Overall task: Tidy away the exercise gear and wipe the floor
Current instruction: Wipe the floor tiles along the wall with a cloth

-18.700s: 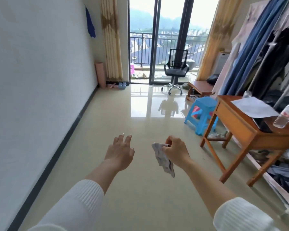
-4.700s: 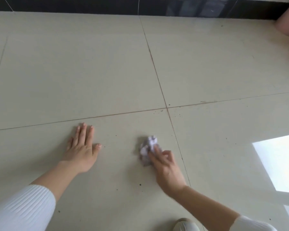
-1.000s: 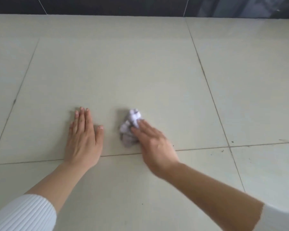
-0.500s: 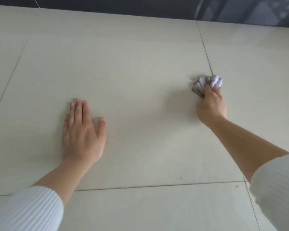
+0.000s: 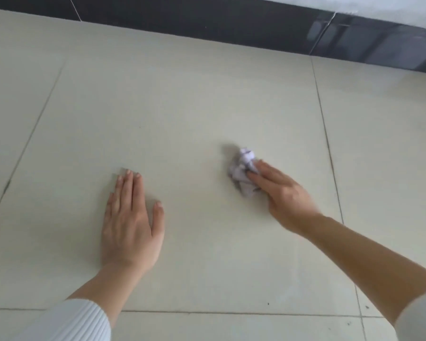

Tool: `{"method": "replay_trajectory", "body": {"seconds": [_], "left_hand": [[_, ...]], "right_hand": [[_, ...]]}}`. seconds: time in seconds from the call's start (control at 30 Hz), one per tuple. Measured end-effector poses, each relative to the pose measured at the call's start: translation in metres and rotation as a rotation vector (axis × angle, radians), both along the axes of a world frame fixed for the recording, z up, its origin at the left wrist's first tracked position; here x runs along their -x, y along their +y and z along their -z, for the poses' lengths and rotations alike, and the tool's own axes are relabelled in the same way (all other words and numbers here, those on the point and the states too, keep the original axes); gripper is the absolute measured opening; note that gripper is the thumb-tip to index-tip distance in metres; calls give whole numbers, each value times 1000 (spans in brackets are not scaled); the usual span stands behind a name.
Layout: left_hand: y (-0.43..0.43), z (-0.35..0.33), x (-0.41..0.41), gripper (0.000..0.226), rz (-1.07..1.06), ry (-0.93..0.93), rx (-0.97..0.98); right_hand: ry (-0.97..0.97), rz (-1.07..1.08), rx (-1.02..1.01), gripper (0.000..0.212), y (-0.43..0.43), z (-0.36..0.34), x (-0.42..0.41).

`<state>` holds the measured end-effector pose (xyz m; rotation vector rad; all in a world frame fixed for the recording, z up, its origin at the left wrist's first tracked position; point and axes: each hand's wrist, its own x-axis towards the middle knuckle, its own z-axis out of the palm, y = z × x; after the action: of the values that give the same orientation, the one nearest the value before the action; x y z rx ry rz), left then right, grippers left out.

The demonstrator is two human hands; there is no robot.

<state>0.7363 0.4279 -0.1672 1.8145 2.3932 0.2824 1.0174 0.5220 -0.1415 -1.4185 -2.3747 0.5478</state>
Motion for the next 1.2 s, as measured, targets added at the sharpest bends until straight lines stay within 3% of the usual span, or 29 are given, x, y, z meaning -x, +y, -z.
{"method": "replay_trajectory", "body": {"seconds": [0.13, 0.23, 0.33, 0.47, 0.57, 0.63, 0.7, 0.77, 0.83, 0.9, 0.97, 1.07, 1.2], "left_hand": [[0, 0, -1, 70, -16, 4, 22], [0, -1, -1, 70, -21, 14, 24], [1, -1, -1, 69, -19, 16, 36], [1, -1, -1, 70, -23, 14, 44], [1, 0, -1, 70, -24, 6, 50], [1, -1, -1, 70, -23, 8, 52], [1, -1, 0, 70, -23, 8, 60], [1, -2, 0, 70, -24, 8, 65], [1, -1, -1, 70, -25, 14, 65], [1, -2, -1, 69, -25, 18, 57], [1, -2, -2, 69, -21, 24, 52], [1, -2, -2, 69, -18, 28, 54], [1, -3, -2, 69, -28, 22, 59]], "right_hand": [[-155, 674, 82, 69, 85, 8, -43], [-102, 784, 107, 70, 125, 12, -9], [-44, 581, 73, 73, 129, 13, 61], [35, 48, 2, 63, 75, 16, 131], [-27, -389, -54, 57, 42, 18, 116], [-142, -484, -114, 57, 55, 15, 86], [-174, -226, -122, 44, 78, 8, 52], [-107, 286, -76, 36, 106, 4, 24], [-113, 647, 81, 52, 133, 5, 21], [-88, 748, 108, 63, 151, 8, 50], [-10, 599, 83, 66, 151, 10, 101], [79, 208, 19, 71, 125, 18, 158], [83, -284, 39, 56, 70, 17, 154]]}}
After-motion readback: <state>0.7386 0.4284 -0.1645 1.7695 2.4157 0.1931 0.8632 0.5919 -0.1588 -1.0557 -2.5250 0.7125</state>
